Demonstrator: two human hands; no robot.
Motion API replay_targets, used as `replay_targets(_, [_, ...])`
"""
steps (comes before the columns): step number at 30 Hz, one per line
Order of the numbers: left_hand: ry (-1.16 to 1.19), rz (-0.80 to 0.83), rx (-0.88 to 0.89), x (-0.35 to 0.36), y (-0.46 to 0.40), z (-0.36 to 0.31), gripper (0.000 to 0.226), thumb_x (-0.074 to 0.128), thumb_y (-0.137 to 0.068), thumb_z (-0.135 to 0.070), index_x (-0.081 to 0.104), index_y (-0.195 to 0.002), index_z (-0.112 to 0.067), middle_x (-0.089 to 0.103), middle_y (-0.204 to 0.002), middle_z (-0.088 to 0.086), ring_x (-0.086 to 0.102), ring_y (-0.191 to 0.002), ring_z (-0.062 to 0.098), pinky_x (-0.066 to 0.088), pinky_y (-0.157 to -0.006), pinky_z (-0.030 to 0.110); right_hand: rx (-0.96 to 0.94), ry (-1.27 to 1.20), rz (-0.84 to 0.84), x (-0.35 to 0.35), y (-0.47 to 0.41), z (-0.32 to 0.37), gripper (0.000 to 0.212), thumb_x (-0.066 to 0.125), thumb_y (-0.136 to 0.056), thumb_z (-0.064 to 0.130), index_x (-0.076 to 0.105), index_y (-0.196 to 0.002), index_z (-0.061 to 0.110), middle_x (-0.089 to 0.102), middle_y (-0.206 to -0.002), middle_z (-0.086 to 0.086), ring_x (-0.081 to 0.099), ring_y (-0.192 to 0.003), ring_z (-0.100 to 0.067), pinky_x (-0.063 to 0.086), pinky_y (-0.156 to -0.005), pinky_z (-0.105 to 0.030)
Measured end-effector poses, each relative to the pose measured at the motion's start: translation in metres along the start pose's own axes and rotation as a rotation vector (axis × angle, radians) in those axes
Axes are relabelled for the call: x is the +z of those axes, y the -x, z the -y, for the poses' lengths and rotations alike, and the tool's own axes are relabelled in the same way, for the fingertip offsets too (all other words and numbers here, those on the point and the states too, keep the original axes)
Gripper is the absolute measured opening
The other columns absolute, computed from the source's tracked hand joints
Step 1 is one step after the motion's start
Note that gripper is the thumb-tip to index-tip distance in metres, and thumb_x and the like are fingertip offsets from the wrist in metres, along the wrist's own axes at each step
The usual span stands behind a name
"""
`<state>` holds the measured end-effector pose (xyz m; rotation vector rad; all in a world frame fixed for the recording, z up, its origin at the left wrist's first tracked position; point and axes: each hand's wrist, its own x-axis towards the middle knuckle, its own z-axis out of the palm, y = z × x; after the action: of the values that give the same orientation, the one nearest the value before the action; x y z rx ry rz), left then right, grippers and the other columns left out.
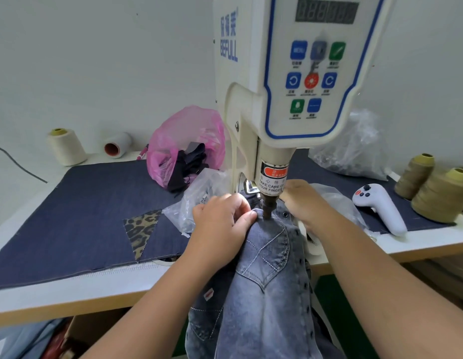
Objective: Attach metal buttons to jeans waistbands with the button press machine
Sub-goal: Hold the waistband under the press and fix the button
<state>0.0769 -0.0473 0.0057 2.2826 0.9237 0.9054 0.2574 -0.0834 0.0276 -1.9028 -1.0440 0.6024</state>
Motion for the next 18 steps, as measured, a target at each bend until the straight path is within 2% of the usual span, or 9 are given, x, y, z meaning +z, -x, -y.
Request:
replay_targets(3, [0.061,0.04,-0.003,0.0,0.001,0.003,0.02,0.056,-0.098,-0.033,0.049,-0.079,-0.031,0.052,-0.072,-0.012,0.044,-0.087,0.004,0.024,-0.08,0.03,-0.039,0.088,-0.076,0.003,-0.001,-0.002,0.035,0.054,-0.093,0.008,0.039,-0.061,0.011,0.039,-0.062,-0.012,0.032,-0.053,-0.019,0.026,-0.047,-0.027])
replay_targets(6, [0.128,0.163,-0.075,0.0,-0.001,0.011,0.022,0.051,-0.1,-0.034,0.045,-0.08,-0.03,0.05,-0.067,-0.011,0.042,-0.083,0.016,0.03,-0.066,0.032,-0.093,0.245,-0.148,0.007,0.001,-0.002,0.031,0.052,-0.093,0.01,0.044,-0.063,0.012,0.046,-0.059,-0.004,0.039,-0.052,-0.016,0.024,-0.049,-0.027])
replay_targets(8, [0.11,0.21,-0.082,0.0,-0.004,0.014,0.023,0.05,-0.101,-0.034,0.043,-0.079,-0.03,0.049,-0.067,-0.009,0.041,-0.081,0.017,0.03,-0.063,0.031,-0.158,0.29,-0.22,0.009,0.004,-0.002,0.012,0.053,-0.094,0.016,0.054,-0.082,0.014,0.056,-0.077,0.0,0.049,-0.066,-0.01,0.031,-0.054,-0.025])
replay_targets(9, [0.105,0.232,-0.08,0.0,-0.005,0.015,0.023,0.049,-0.101,-0.033,0.042,-0.079,-0.03,0.048,-0.066,-0.009,0.04,-0.08,0.017,0.029,-0.063,0.031,-0.215,0.283,-0.283,0.009,0.008,-0.003,0.004,0.055,-0.092,0.015,0.057,-0.09,0.013,0.058,-0.089,-0.002,0.052,-0.077,-0.014,0.035,-0.061,-0.025])
replay_targets(11, [0.106,0.264,-0.07,0.0,-0.007,0.018,0.024,0.048,-0.101,-0.033,0.042,-0.079,-0.029,0.046,-0.064,-0.009,0.038,-0.075,0.014,0.028,-0.062,0.031,-0.408,0.285,-0.464,0.006,0.02,-0.004,0.006,0.06,-0.089,0.01,0.064,-0.094,0.01,0.058,-0.099,-0.005,0.05,-0.093,-0.023,0.031,-0.073,-0.027])
replay_targets(13, [0.094,0.279,-0.062,0.0,-0.007,0.02,0.025,0.047,-0.102,-0.033,0.04,-0.078,-0.03,0.045,-0.063,-0.009,0.037,-0.073,0.013,0.028,-0.062,0.03,-0.579,0.225,-0.606,0.001,0.042,-0.003,0.008,0.062,-0.087,0.007,0.066,-0.085,0.013,0.056,-0.087,0.005,0.049,-0.085,-0.018,0.03,-0.068,-0.02])
replay_targets(14, [0.087,0.287,-0.061,0.0,-0.007,0.02,0.024,0.046,-0.102,-0.034,0.04,-0.079,-0.03,0.044,-0.063,-0.009,0.036,-0.073,0.013,0.028,-0.061,0.03,-0.573,0.176,-0.581,-0.002,0.053,-0.005,0.012,0.06,-0.087,0.01,0.064,-0.08,0.019,0.056,-0.077,0.012,0.05,-0.076,-0.011,0.032,-0.064,-0.015])
replay_targets(15, [0.083,0.296,-0.059,0.0,-0.007,0.02,0.023,0.045,-0.103,-0.034,0.04,-0.08,-0.03,0.044,-0.063,-0.008,0.036,-0.073,0.013,0.027,-0.061,0.03,-0.497,0.132,-0.497,-0.003,0.063,-0.007,0.018,0.058,-0.09,0.015,0.063,-0.076,0.025,0.058,-0.071,0.009,0.052,-0.067,-0.007,0.037,-0.06,-0.013])
replay_targets(18, [0.062,0.318,-0.045,0.002,-0.007,0.014,0.02,0.04,-0.104,-0.028,0.043,-0.085,-0.032,0.049,-0.066,-0.009,0.041,-0.075,0.011,0.03,-0.069,0.03,-0.145,0.116,-0.128,-0.005,0.079,-0.02,0.022,0.056,-0.093,0.023,0.064,-0.072,0.021,0.06,-0.066,0.001,0.048,-0.049,-0.005,0.04,-0.055,-0.027])
